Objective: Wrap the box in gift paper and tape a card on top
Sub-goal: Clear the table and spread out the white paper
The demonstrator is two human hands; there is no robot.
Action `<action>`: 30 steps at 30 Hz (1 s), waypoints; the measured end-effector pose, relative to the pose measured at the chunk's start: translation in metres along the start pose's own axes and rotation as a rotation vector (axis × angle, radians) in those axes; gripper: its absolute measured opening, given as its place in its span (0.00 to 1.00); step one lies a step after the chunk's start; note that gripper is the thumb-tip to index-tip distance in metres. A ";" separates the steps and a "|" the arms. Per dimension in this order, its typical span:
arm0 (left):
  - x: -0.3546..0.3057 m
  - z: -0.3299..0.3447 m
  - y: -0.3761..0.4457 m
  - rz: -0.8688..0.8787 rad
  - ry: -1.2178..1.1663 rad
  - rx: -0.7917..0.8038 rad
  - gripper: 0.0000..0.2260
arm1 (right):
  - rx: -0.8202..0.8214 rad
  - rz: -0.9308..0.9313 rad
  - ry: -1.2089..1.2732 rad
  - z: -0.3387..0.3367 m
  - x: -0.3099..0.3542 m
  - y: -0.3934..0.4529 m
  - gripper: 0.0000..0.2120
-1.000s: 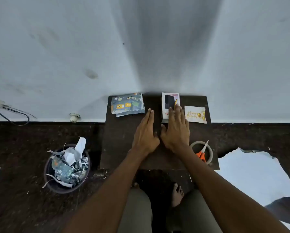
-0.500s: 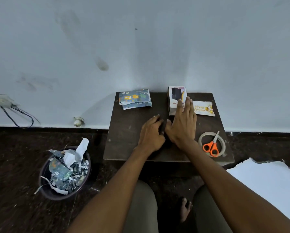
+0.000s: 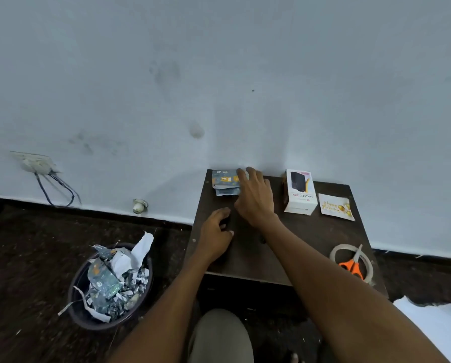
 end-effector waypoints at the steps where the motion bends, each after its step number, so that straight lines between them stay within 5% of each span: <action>1: 0.002 0.000 0.002 -0.017 -0.021 0.003 0.28 | 0.005 0.006 -0.009 0.006 0.001 0.006 0.31; 10: 0.005 -0.003 -0.001 -0.106 -0.139 0.023 0.28 | -0.022 0.020 -0.038 0.016 -0.010 0.014 0.14; 20: -0.012 -0.045 -0.029 -0.166 -0.315 -0.225 0.37 | -0.204 0.135 0.339 -0.045 -0.004 -0.032 0.06; 23: -0.022 -0.052 -0.041 -0.131 -0.192 -0.255 0.41 | -0.157 0.224 0.478 -0.066 -0.004 -0.044 0.09; 30: -0.068 -0.044 -0.088 -0.061 -0.207 0.013 0.44 | -0.033 0.542 0.859 -0.114 -0.020 -0.070 0.07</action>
Point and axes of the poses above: each hand's wrist, its own y-axis towards the middle knuckle, its own z-axis out of the palm, x = y × z, the point moved 4 cm from there along y, towards the middle knuckle, and after that the axes turned 13 degrees about -x, right-handed, at the moved point
